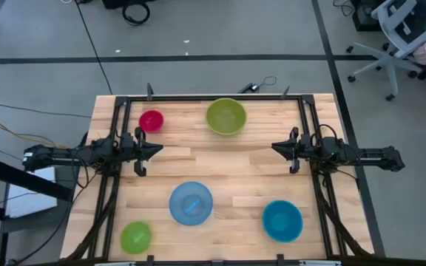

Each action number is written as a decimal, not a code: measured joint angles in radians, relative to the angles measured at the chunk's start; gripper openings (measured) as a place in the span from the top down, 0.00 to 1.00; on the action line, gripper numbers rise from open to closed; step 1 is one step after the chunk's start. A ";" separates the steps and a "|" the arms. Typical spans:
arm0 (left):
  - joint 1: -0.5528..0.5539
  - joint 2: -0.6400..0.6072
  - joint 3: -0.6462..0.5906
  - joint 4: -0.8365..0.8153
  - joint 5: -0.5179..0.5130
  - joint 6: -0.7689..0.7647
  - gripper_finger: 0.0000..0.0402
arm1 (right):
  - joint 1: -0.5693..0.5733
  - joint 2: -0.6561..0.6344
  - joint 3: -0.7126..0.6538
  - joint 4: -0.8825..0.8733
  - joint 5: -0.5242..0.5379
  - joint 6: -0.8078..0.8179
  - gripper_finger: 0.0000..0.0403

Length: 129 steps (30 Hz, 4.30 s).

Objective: Nest bowls inside each other

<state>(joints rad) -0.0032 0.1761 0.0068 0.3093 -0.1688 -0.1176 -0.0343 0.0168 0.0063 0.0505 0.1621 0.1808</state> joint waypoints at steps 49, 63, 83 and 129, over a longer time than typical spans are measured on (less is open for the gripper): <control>0.001 0.020 0.000 0.105 -0.182 -0.549 0.95 | 0.000 0.000 0.000 0.000 0.000 0.000 0.87; 0.001 0.181 0.000 0.108 -0.335 -0.880 0.95 | -0.032 0.043 0.000 0.076 0.279 0.507 0.87; 0.296 0.528 0.492 -0.388 -0.121 -0.645 0.58 | -0.234 0.757 0.397 0.120 0.045 0.702 0.87; -0.028 0.792 0.738 -0.851 0.211 -0.640 0.59 | -0.449 1.330 0.911 -0.607 -0.272 0.550 0.48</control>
<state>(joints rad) -0.0308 0.9685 0.7452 -0.5417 0.0423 -0.7572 -0.4836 1.3464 0.9169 -0.5560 -0.1097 0.7307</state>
